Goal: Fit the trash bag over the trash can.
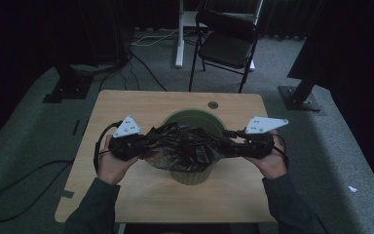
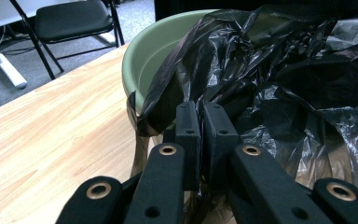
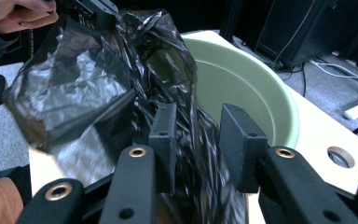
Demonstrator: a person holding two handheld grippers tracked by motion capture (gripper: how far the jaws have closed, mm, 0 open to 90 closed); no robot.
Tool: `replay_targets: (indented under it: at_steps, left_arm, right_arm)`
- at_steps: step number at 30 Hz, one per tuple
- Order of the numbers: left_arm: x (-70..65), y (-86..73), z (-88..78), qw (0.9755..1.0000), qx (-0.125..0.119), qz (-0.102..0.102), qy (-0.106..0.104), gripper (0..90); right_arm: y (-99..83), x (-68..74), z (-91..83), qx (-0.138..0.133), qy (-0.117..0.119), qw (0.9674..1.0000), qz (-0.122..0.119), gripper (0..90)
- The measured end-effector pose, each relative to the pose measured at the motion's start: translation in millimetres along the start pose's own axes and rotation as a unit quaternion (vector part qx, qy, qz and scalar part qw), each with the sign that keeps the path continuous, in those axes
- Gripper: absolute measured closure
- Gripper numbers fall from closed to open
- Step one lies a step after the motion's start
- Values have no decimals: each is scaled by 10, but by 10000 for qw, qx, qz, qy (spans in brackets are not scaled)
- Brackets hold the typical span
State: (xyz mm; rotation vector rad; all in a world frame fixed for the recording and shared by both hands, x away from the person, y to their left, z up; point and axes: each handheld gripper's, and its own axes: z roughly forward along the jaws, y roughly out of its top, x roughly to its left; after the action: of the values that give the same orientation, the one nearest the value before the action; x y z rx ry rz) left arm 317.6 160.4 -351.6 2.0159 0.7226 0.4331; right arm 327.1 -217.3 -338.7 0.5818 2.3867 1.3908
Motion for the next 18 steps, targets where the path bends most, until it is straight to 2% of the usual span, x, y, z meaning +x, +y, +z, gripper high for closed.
replay_targets:
  at_steps: [4, 5, 8, 9, 14, 15, 18]
  left_arm:
    - [4, 14, 14, 10000, 11, 27, 27, 855]
    - [12, 21, 21, 10000, -1, 37, 59, 856]
    - [44, 28, 25, 10000, -16, 12, 80, 855]
    - [44, 28, 25, 10000, -16, 12, 80, 855]
    - [152, 28, 22, 9998, -55, -94, 166, 856]
    - [152, 28, 22, 9998, -55, -94, 166, 856]
    - [205, 18, 18, 9995, -33, -130, 299, 856]
  right_arm:
    - [40, -1, 97, 99, -19, 9999, -56, 684]
    - [57, -20, 144, 177, -14, 9998, -81, 788]
    - [65, -82, 191, 260, -124, 9996, -32, 878]
    - [65, -82, 191, 260, -124, 9996, -32, 878]
    - [39, -205, 224, 373, -485, 9981, 34, 899]
    - [39, -205, 224, 373, -485, 9981, 34, 899]
    - [24, -255, 230, 433, -684, 9967, 78, 900]
